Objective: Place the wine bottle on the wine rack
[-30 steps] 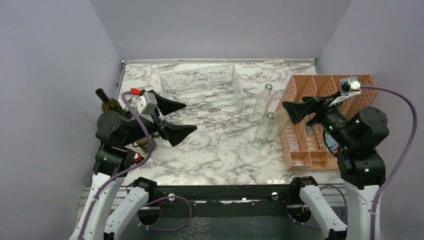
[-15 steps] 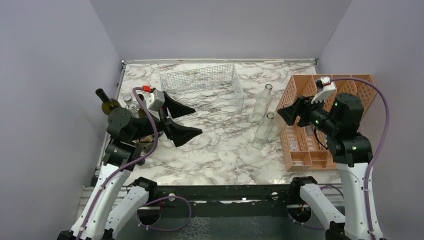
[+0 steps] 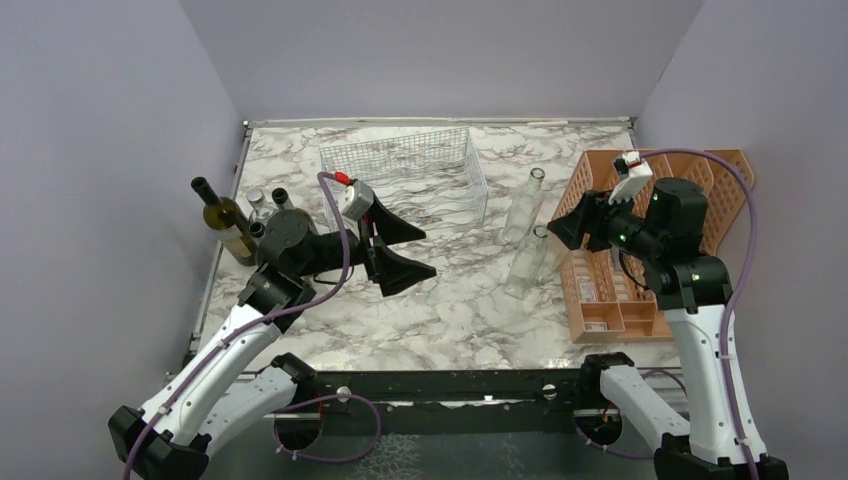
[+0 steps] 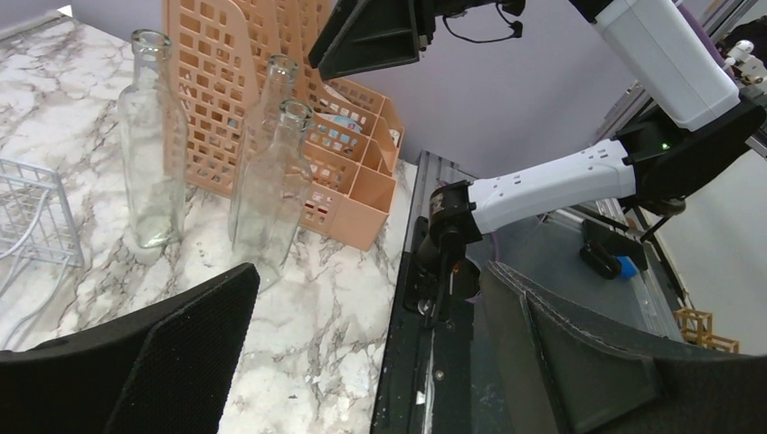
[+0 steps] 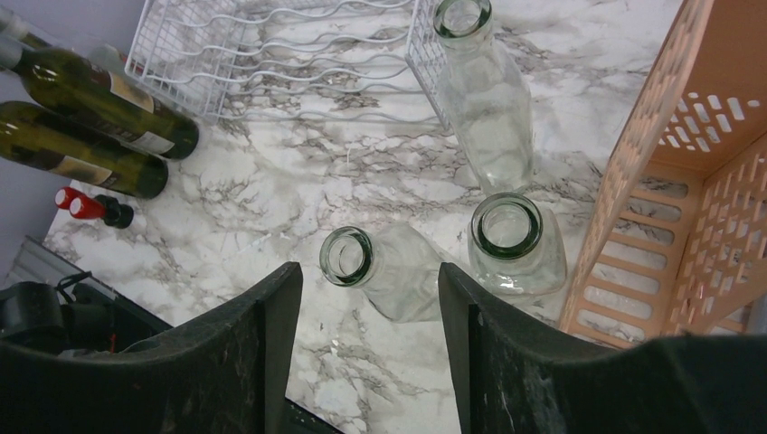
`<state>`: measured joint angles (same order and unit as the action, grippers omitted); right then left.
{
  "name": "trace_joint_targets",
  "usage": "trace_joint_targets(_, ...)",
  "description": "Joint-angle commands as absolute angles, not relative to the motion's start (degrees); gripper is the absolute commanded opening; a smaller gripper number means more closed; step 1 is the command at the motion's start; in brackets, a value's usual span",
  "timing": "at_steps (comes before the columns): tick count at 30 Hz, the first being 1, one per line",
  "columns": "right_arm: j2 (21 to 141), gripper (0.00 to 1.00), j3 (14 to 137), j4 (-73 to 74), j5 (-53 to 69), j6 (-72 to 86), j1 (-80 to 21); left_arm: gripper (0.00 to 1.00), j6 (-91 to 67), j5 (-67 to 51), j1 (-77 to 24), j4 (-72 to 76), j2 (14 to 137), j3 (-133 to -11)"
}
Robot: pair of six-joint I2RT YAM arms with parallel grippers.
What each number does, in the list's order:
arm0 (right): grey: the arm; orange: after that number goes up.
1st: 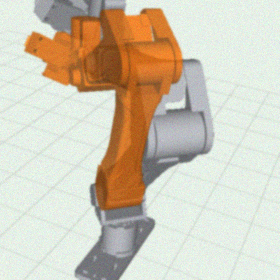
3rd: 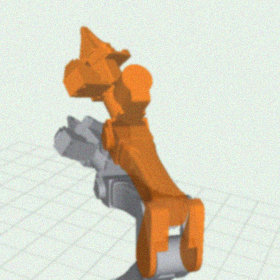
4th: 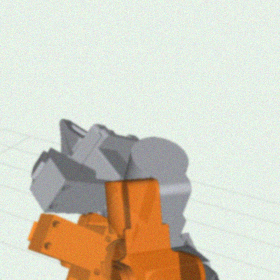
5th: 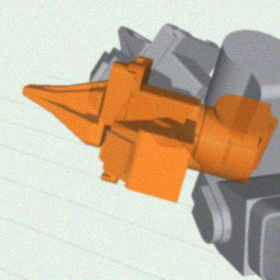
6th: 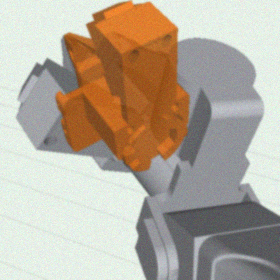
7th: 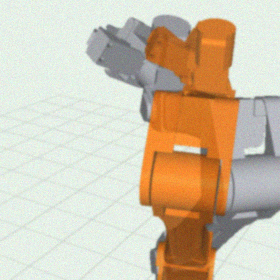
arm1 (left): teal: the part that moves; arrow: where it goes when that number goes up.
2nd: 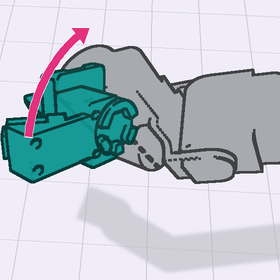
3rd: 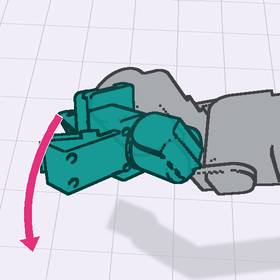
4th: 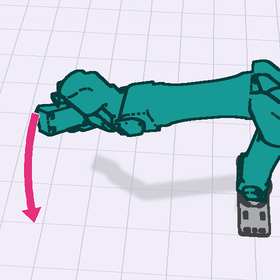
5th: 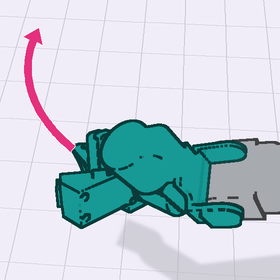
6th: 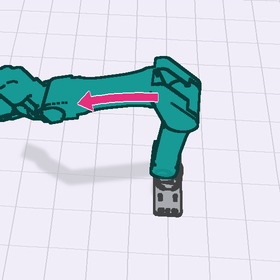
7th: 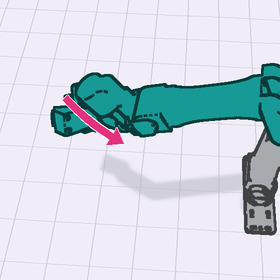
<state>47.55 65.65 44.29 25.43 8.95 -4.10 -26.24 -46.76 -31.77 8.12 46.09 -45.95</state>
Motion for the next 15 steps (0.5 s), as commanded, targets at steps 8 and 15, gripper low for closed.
trace_joint_targets(8,49.97,0.63,64.12,44.31,24.29,7.16,-7.61,0.99,-25.28,-37.53,-39.63,11.62,49.86,-46.10)
trace_joint_targets(15,51.09,0.63,63.42,43.08,24.03,7.62,-8.98,0.99,-25.23,-35.90,-41.00,11.46,51.07,-46.54)
